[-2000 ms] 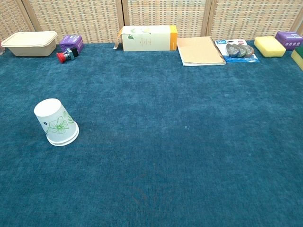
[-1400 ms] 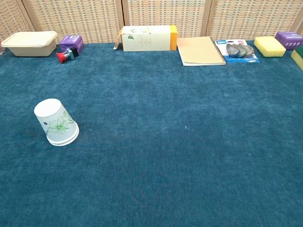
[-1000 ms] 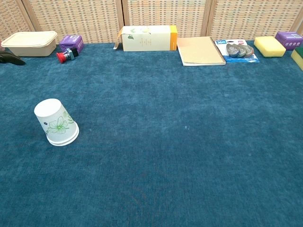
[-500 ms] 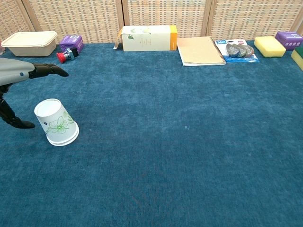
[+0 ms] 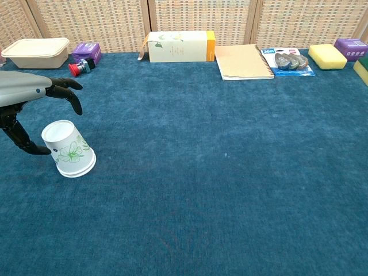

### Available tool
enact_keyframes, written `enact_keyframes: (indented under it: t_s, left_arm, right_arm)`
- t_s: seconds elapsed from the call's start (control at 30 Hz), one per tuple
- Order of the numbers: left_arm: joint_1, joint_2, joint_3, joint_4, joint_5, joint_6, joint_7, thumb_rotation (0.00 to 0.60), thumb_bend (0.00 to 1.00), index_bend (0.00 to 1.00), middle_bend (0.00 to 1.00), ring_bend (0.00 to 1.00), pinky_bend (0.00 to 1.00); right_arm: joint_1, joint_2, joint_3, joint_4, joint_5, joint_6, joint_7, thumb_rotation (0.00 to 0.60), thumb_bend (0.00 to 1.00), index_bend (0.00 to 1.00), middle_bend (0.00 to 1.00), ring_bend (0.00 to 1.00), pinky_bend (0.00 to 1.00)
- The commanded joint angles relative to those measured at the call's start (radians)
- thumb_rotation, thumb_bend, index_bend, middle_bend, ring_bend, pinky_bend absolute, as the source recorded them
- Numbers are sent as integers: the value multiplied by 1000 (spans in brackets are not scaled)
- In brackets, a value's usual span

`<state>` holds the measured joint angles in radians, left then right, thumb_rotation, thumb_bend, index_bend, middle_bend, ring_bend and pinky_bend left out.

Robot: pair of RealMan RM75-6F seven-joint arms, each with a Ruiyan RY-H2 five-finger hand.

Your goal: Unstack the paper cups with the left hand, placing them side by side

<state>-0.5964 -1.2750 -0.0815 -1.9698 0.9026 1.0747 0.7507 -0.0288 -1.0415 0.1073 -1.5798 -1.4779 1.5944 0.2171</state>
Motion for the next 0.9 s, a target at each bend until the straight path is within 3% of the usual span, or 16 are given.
enact_keyframes:
  t_s: [0.03,0.9]
  left_arm:
    - [-9,-4,5,3,-11,4,0,600,177,279,0,0,80]
    - [-49,-12,39,2,-29,57,-14,600,207,394,0,0,80]
  right_arm:
    - [0,0,0,0,1,-1,0,600,160,126,19,0,0]
    - [4,2,-3,-1,-1,-10,10,600,159,126,19,0,0]
